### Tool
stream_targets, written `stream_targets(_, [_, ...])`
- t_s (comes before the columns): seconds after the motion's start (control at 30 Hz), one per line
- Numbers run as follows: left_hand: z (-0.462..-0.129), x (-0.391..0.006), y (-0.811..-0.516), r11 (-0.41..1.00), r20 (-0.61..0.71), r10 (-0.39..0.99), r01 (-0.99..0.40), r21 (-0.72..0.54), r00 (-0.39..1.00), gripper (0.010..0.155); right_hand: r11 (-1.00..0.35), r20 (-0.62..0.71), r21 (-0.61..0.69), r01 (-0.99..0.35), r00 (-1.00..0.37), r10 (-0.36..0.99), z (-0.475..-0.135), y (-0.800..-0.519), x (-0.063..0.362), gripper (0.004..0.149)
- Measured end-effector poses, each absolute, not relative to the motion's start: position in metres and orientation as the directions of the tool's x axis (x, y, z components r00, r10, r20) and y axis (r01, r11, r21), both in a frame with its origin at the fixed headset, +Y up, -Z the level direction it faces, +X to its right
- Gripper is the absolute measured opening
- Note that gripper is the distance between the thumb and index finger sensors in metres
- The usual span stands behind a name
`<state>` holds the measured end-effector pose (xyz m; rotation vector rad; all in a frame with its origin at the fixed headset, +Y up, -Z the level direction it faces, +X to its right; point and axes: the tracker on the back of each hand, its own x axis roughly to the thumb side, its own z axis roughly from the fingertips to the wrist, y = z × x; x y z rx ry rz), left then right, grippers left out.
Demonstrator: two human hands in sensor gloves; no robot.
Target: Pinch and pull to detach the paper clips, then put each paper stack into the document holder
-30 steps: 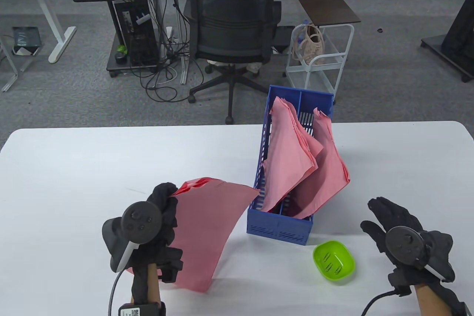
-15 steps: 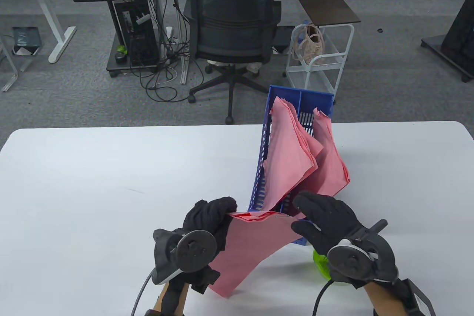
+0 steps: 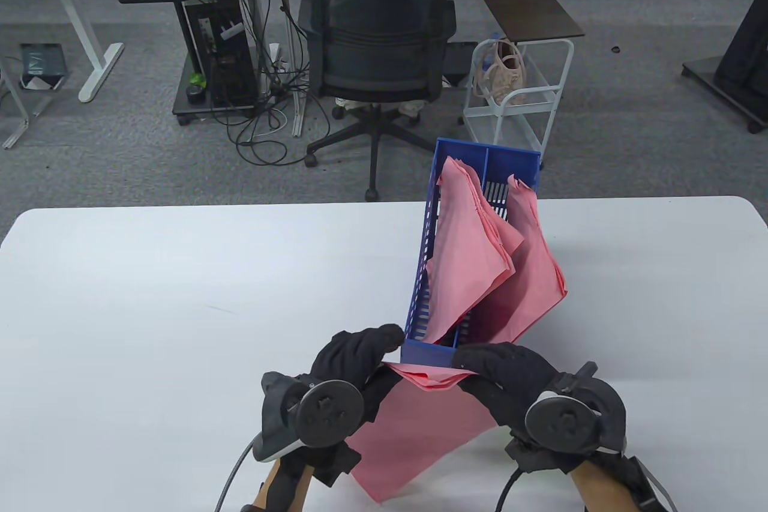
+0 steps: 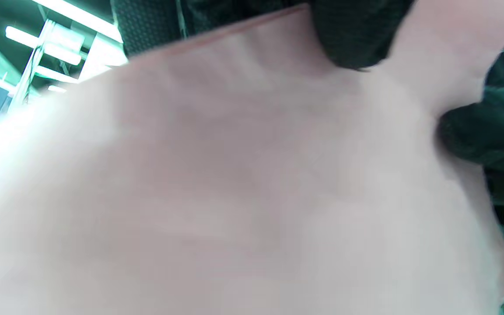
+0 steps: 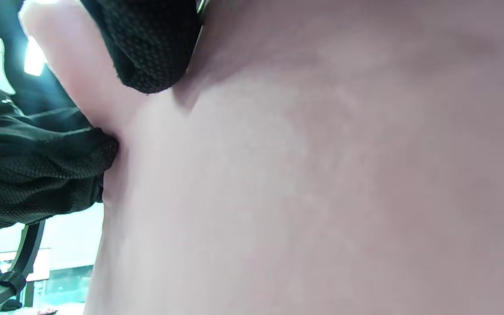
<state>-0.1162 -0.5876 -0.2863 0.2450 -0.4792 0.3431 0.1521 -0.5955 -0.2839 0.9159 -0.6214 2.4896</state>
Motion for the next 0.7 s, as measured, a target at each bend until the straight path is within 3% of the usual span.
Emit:
stream_targets(0.1, [-0.298, -0.119, -0.594, 0.965, 0.461, 0.225, -0.26, 0.013, 0.858, 0.073, -0.817, 0.693, -0.27, -0.51, -0.692, 0.203, -0.28, -0.595, 0.152, 0.035])
stream_targets(0.2, [-0.306, -0.116, -0.602, 0.968, 0.477, 0.249, -0.202, -0.148, 0.843, 0.061, -0.823, 0.704, -0.27, -0.499, -0.685, 0.185, -0.277, -0.594, 0.15, 0.034])
stream_targets(0.27, [-0.308, -0.111, -0.605, 0.966, 0.509, 0.256, -0.202, -0.16, 0.822, 0.042, -0.828, 0.7, -0.283, -0.484, -0.695, 0.168, -0.276, -0.593, 0.149, 0.035])
stream_targets(0.4, [-0.308, -0.109, -0.606, 0.981, 0.512, 0.191, -0.152, -0.117, 0.837, 0.041, -0.851, 0.682, -0.297, -0.433, -0.72, 0.128, -0.275, -0.593, 0.15, 0.035])
stream_targets(0.7, [-0.308, -0.112, -0.604, 0.98, 0.503, 0.198, -0.158, -0.121, 0.841, 0.04, -0.888, 0.679, -0.28, -0.365, -0.729, 0.085, -0.274, -0.589, 0.155, 0.035])
